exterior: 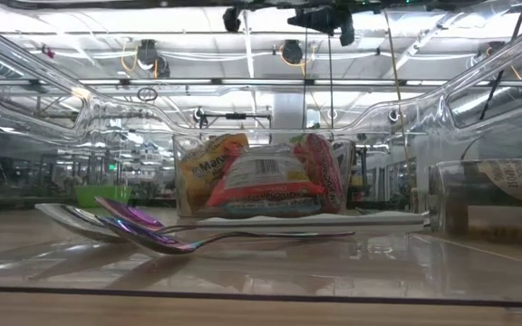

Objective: Pick & Place Food Item
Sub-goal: Put the light blue spoon into the bottom transparent bin

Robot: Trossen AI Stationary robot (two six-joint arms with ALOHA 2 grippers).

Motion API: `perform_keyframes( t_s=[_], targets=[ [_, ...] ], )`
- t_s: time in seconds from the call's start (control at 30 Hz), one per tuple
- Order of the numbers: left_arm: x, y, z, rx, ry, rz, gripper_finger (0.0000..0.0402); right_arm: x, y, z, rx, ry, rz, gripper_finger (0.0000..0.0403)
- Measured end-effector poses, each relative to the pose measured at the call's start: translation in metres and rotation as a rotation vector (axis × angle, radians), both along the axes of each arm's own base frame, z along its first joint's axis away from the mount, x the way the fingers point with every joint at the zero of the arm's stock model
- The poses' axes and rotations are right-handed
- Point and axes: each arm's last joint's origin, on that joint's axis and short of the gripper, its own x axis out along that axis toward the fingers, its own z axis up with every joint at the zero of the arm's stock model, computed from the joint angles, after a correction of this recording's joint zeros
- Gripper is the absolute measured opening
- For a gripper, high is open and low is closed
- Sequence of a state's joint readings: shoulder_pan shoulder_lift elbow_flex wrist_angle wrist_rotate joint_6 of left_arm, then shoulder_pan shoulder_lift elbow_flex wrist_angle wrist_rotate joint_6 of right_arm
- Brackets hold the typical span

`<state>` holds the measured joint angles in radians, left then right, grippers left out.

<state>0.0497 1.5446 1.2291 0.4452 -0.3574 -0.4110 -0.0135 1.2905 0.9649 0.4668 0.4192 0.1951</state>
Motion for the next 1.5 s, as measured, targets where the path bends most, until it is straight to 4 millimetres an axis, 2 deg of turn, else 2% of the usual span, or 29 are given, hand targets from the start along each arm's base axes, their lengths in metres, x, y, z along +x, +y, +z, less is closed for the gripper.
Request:
perform_keyframes(
  t_s=[0.17, 0.63, 0.8, 0.97, 1.07, 1.27, 1.5],
  targets=[
    [0.002, 0.0, 0.011, 0.037, 0.031, -0.004, 0.0012, -0.003, 0.001, 0.005, -0.014, -0.027, 0.005, 0.0198],
    [0.004, -0.001, 0.004, 0.038, 0.097, -0.03, 0.0015, -0.002, 0.002, 0.005, -0.049, -0.011, 0.006, 0.0147],
    [0.004, 0.0, 0.004, 0.048, 0.106, -0.024, 0.0012, -0.002, 0.002, 0.005, -0.047, -0.014, -0.002, 0.0106],
    [0.003, 0.002, 0.003, 0.061, 0.116, 0.0, 0.002, -0.003, 0.001, 0.004, -0.04, -0.009, -0.03, 0.0039],
    [0.003, 0.003, 0.003, 0.061, 0.116, -0.003, 0.0011, -0.003, 0.001, 0.005, -0.039, -0.01, -0.042, 0.0008],
    [0.003, 0.003, 0.004, 0.08, 0.119, 0.0, 0.0002, -0.003, 0.001, 0.005, -0.019, -0.019, -0.036, 0.0005],
    [0.003, 0.012, 0.006, 0.091, 0.09, -0.082, 0.0061, -0.004, 0.0, 0.006, -0.02, -0.024, -0.021, 0.0003]
  ],
)
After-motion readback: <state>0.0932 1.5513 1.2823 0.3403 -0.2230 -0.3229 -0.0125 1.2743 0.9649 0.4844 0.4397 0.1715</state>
